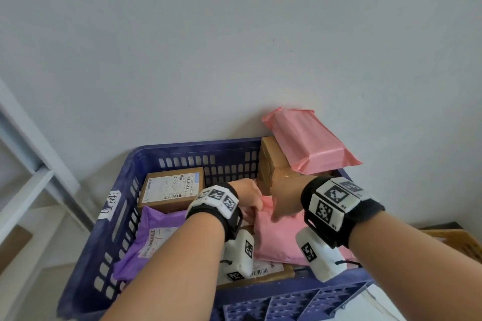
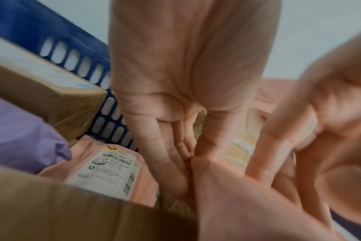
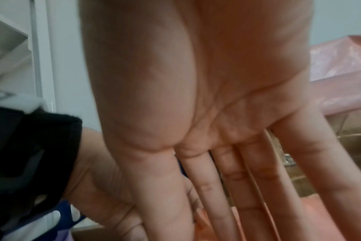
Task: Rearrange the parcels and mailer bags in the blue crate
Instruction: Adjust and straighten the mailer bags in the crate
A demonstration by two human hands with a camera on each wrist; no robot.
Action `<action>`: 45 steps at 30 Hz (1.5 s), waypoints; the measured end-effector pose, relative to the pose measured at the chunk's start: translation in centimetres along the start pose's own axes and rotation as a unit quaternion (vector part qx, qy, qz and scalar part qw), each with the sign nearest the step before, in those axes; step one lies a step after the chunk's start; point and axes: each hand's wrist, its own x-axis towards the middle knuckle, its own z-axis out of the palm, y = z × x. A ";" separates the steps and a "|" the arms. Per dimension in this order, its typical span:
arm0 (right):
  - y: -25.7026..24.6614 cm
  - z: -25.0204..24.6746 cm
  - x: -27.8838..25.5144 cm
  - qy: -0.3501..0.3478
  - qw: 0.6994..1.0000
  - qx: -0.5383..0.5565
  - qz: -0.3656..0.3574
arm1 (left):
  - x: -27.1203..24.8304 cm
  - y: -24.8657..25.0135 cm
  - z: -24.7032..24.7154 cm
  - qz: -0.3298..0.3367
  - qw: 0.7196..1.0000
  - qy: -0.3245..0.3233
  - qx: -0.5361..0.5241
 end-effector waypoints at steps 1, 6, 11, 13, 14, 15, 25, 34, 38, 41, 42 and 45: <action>0.2 0.0 0.2 0.006 1.000 0.012 -0.015 | -0.6 -0.4 -0.5 -0.004 1.000 -0.012 -0.020; 0.1 -1.3 -1.2 0.002 0.991 0.099 -0.088 | -3.6 -3.6 -4.2 0.021 0.987 0.034 -0.157; -0.4 -2.9 -2.6 0.042 0.958 0.185 -0.214 | -5.9 -5.0 -7.3 0.085 0.942 0.067 -0.318; -1.1 -3.0 -1.9 0.083 0.951 0.193 -0.229 | -6.6 -4.7 -8.0 0.111 0.922 0.088 -0.360; -1.4 -2.9 -1.4 0.114 0.947 0.201 -0.222 | -6.7 -4.6 -8.5 0.123 0.908 0.095 -0.389; -1.7 -2.8 -0.9 0.155 0.941 0.215 -0.209 | -6.8 -4.6 -8.9 0.134 0.896 0.100 -0.412; -2.1 -2.5 3.7 0.256 0.786 0.551 -0.115 | -6.4 -6.8 -10.4 0.097 0.921 0.174 -0.334; -3.9 -2.2 7.5 0.250 0.764 0.589 -0.086 | -3.0 -6.7 -9.4 0.112 0.929 0.214 -0.281; -4.3 -1.5 9.4 0.266 0.834 0.483 0.007 | -2.0 -6.6 -9.8 0.096 0.934 0.335 -0.075; -4.9 -0.2 11.1 0.219 0.887 0.402 0.056 | -2.0 -7.8 -11.0 0.061 0.911 0.408 0.025; -5.1 0.4 11.7 0.210 0.898 0.381 0.069 | -1.8 -8.5 -11.4 0.053 0.915 0.400 0.028; -5.5 2.0 13.6 0.172 0.912 0.361 0.088 | -1.4 -10.6 -11.4 0.031 0.941 0.333 0.049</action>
